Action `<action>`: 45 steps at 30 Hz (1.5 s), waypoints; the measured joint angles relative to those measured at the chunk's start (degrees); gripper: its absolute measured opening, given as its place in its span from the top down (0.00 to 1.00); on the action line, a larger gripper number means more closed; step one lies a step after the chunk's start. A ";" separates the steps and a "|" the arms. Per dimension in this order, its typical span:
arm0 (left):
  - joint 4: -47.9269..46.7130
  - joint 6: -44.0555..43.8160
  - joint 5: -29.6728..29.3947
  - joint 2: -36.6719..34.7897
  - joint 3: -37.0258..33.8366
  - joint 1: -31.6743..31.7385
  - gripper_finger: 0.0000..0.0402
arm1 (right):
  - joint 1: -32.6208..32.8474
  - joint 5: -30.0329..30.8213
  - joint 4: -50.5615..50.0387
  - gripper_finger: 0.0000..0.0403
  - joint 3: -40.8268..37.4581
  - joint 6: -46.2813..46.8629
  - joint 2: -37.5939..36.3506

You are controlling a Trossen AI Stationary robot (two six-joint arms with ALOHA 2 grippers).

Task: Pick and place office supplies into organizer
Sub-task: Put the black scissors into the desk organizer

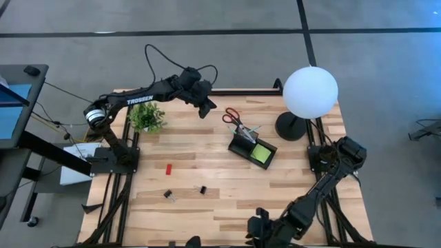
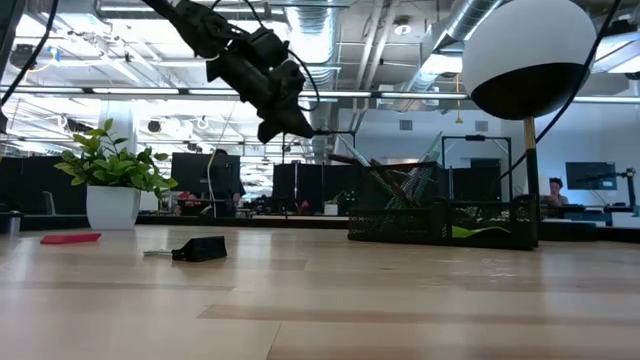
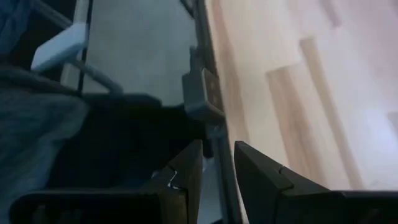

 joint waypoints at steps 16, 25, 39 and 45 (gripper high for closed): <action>-0.04 -6.18 -1.85 -0.07 0.12 -0.51 0.97 | -1.55 0.30 -0.17 0.78 0.00 -2.77 0.00; 0.00 -2.87 18.51 -0.07 0.12 -1.05 0.97 | -1.47 1.17 -0.37 0.78 0.00 3.49 0.00; -1.53 10.74 16.82 -0.07 0.12 -3.57 0.87 | -5.76 1.32 -0.31 0.78 0.00 3.06 0.00; -1.53 13.42 10.11 -0.09 0.12 -5.23 0.71 | -9.60 1.32 -0.26 0.78 0.00 3.06 0.02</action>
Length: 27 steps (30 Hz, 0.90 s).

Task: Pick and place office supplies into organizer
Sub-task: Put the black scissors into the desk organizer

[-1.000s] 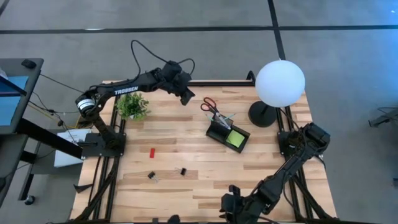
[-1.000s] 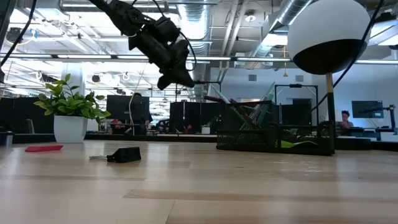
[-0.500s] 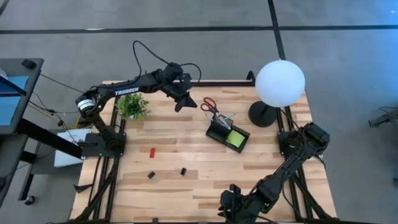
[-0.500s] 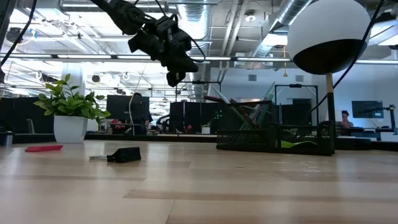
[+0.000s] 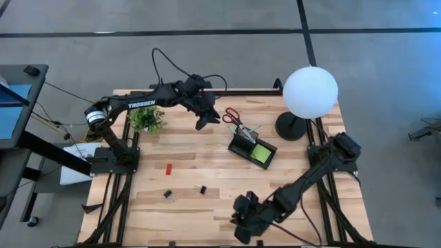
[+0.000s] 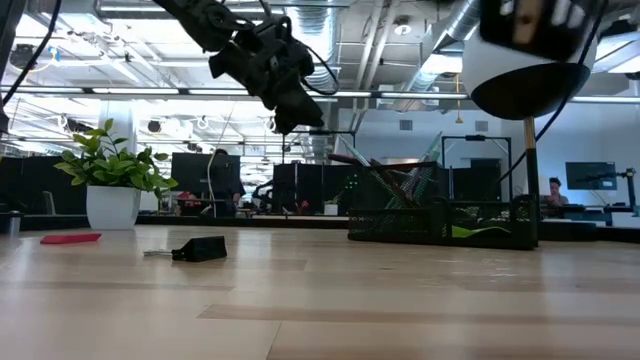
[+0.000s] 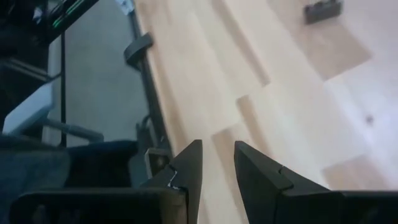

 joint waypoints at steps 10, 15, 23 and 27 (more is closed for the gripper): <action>-1.90 -4.19 -14.48 0.00 -0.02 -1.57 0.57 | -7.36 -18.94 -0.09 0.78 0.02 11.77 0.09; -2.25 -9.01 -11.39 0.00 -0.02 -1.62 0.59 | -3.01 -23.74 -0.27 0.78 0.02 11.22 0.09; 0.08 -16.31 -9.03 3.20 -0.59 -1.83 0.60 | 7.20 -5.08 -0.29 0.78 0.03 13.58 -0.46; 6.54 -21.35 -6.27 6.81 -0.63 -1.80 0.60 | 10.30 0.51 -1.10 0.78 0.02 14.34 -0.46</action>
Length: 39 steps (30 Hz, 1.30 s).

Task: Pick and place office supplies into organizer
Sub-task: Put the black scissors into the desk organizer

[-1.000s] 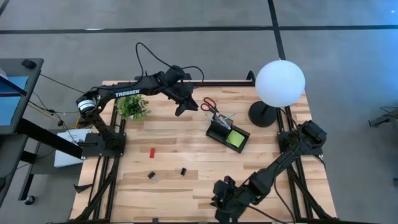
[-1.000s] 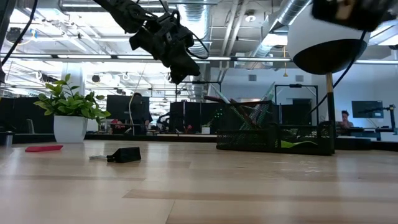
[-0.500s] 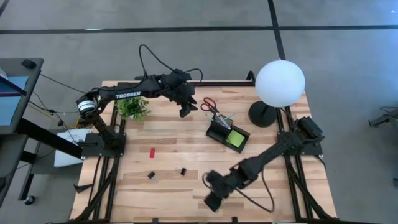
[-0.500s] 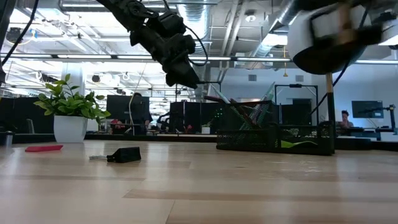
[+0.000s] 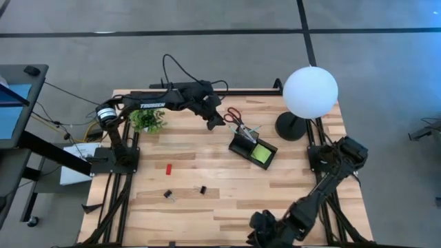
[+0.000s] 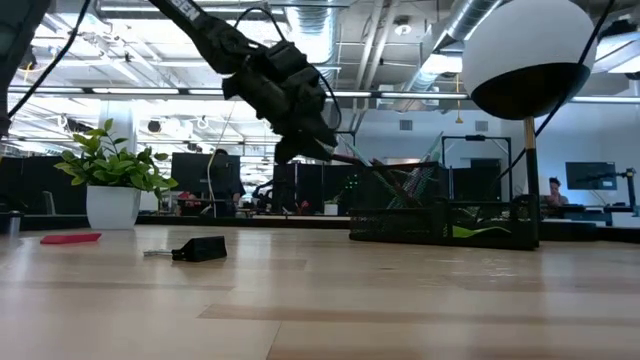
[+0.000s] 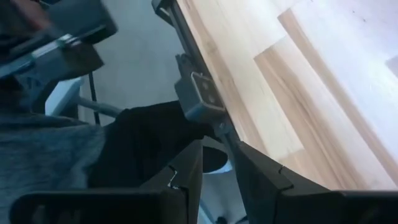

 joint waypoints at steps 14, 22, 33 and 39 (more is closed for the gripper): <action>2.92 -1.87 1.53 0.73 0.04 3.29 0.60 | 1.85 1.22 -3.49 0.78 0.00 0.33 0.00; 2.93 -1.35 -1.25 0.73 0.04 3.24 0.60 | 1.70 1.22 -4.62 0.78 0.00 4.70 0.00; 2.85 -1.67 -4.27 0.73 0.04 2.21 0.60 | -0.56 -0.74 -4.61 0.78 0.00 4.68 0.00; 4.38 -1.03 -4.46 0.73 0.04 0.68 0.60 | -2.30 -3.17 -4.61 0.78 0.00 4.66 0.00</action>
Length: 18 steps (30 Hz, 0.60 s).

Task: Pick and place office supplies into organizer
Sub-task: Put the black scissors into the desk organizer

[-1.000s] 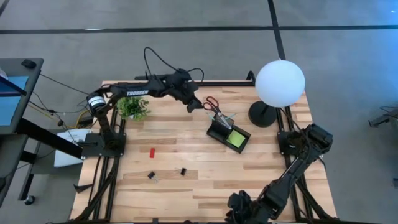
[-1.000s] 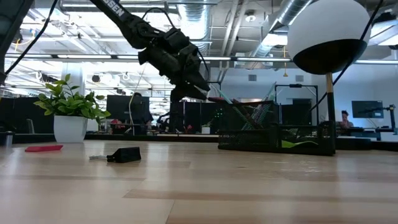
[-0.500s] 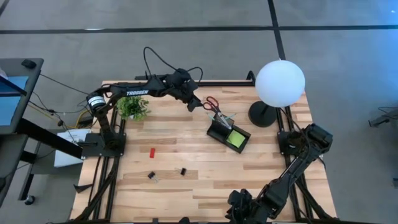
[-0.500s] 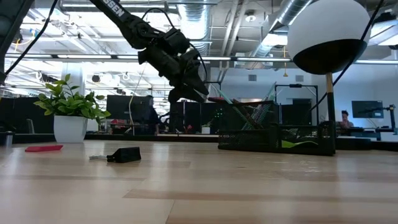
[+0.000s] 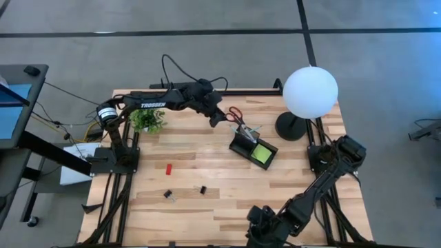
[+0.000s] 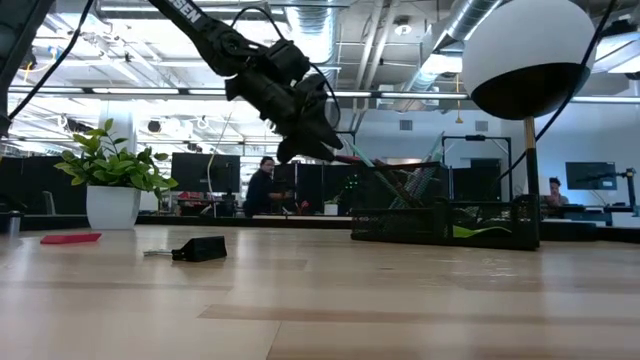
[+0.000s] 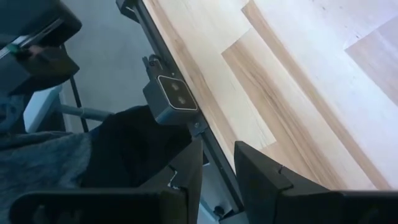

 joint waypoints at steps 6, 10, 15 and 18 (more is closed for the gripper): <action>1.99 -0.02 0.02 0.00 0.02 -0.15 0.60 | -1.18 -2.09 0.00 0.78 0.00 0.00 0.00; 1.43 0.00 0.02 0.20 0.04 -0.27 0.60 | -1.12 -2.30 0.00 0.78 0.00 0.00 0.00; 3.37 -0.52 0.21 3.27 0.11 -0.59 0.60 | -1.02 -2.28 -0.08 0.78 0.00 -0.01 0.00; 5.80 -2.09 3.52 5.00 0.02 -0.25 0.60 | -0.99 -2.33 -0.45 0.78 -0.02 0.04 0.00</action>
